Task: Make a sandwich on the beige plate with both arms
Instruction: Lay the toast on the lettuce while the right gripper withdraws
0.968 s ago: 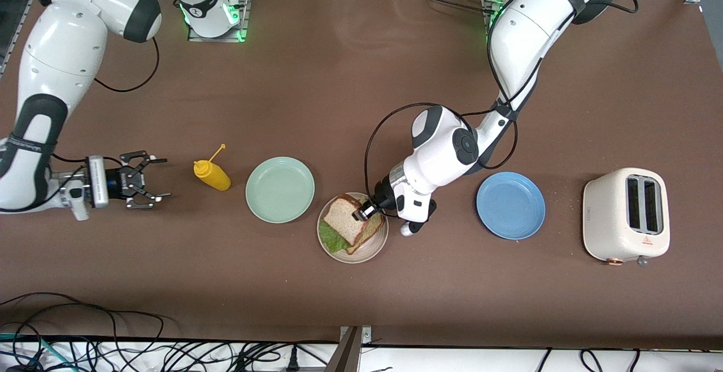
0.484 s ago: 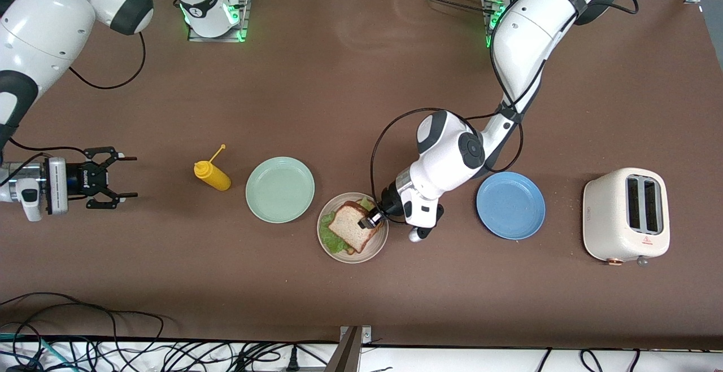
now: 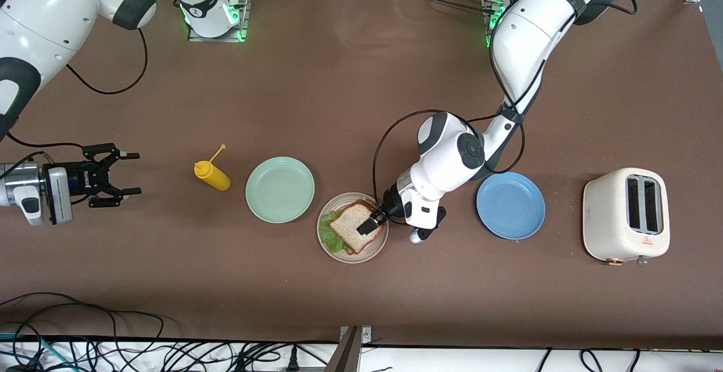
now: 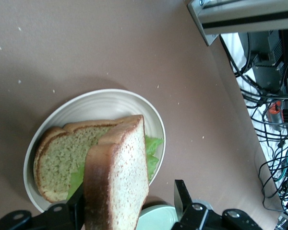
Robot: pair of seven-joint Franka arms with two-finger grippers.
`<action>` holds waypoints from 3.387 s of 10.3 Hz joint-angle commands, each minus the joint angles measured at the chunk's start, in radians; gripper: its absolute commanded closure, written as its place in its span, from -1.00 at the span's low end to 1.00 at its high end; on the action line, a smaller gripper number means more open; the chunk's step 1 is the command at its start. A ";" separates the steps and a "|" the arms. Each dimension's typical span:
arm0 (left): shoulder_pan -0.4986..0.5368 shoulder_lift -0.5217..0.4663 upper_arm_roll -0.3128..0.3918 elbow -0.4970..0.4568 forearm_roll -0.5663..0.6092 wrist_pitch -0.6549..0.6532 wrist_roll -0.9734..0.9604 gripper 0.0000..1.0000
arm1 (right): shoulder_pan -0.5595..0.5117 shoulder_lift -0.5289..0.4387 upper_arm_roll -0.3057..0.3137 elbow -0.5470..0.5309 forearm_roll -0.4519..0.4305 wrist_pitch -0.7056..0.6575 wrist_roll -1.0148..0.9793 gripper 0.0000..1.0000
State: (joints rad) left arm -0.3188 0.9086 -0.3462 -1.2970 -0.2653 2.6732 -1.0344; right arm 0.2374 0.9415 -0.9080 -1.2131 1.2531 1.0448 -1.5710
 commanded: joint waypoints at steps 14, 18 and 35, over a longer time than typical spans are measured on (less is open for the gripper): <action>-0.065 0.053 0.061 -0.047 0.066 -0.010 0.002 -1.00 | -0.184 -0.918 0.793 -0.499 -1.291 0.634 1.405 -1.00; -0.062 0.038 0.081 -0.044 0.066 -0.104 0.000 -1.00 | -0.226 -0.971 0.793 -0.585 -1.173 0.802 1.392 -1.00; -0.005 -0.135 0.082 -0.033 0.185 -0.531 -0.003 -1.00 | -0.276 -0.955 0.897 -0.483 -1.311 0.606 1.410 -1.00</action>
State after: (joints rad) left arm -0.3523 0.8270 -0.2615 -1.3191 -0.1094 2.2063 -1.0337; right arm -0.0181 -0.0194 -0.0243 -1.7025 -0.0440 1.6540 -0.1691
